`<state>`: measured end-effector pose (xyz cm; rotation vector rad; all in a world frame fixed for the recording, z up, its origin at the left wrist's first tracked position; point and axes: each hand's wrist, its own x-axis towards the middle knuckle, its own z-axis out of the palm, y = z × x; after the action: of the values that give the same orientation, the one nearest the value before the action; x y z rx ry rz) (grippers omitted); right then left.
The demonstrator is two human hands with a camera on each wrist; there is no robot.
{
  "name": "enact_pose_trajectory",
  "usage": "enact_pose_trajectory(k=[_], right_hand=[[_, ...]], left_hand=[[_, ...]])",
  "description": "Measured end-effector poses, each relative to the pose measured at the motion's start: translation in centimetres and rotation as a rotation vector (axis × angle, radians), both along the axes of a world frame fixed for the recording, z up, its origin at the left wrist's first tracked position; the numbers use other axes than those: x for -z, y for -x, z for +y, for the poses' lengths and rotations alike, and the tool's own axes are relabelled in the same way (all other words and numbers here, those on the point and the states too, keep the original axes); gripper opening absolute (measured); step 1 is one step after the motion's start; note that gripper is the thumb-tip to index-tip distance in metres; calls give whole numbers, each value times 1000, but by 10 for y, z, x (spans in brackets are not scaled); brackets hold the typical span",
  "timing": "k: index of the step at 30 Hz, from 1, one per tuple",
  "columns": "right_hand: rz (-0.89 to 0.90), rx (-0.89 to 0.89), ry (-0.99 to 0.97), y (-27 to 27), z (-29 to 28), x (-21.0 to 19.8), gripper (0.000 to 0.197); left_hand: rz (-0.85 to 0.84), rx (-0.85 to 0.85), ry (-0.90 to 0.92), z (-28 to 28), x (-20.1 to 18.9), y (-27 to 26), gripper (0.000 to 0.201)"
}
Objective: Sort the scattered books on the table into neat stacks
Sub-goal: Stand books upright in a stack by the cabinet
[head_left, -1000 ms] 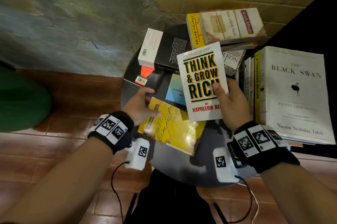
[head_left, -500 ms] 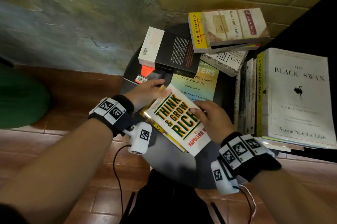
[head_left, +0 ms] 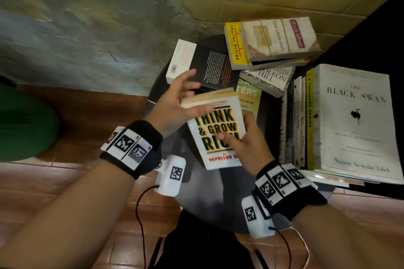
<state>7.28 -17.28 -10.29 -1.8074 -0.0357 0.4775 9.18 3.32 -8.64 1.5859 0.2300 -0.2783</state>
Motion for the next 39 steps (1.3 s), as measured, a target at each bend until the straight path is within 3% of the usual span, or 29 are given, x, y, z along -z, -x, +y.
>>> enact_pose_trajectory(k=[3,8,12,20,24,25,28,32,37,39], right_hand=[[-93,121,-76,-4,3,0,44],[-61,71,-55,-6,-1,9,60],[-38,15,-12,-3,-7,16,77],[54,-26,77,3,-12,32,61],[66,-53,69,-8,-9,11,39],[78,-22,39,-12,-7,3,33],[66,159,13,-37,-2,-10,53],[61,372,55,-95,7,-10,31],[126,558,60,-155,10,8,63],[134,642,26,-163,11,6,59]], left_hand=[[91,107,71,0,2,5,84],[29,215,-66,-4,10,15,60],[-17,275,-160,-12,21,30,66],[40,266,-217,-19,38,43,52],[84,260,-69,-14,32,34,66],[98,251,-5,-12,30,32,66],[151,237,119,-5,25,24,53],[221,258,74,7,32,17,40],[281,275,83,10,39,15,33],[293,267,79,10,41,14,35]])
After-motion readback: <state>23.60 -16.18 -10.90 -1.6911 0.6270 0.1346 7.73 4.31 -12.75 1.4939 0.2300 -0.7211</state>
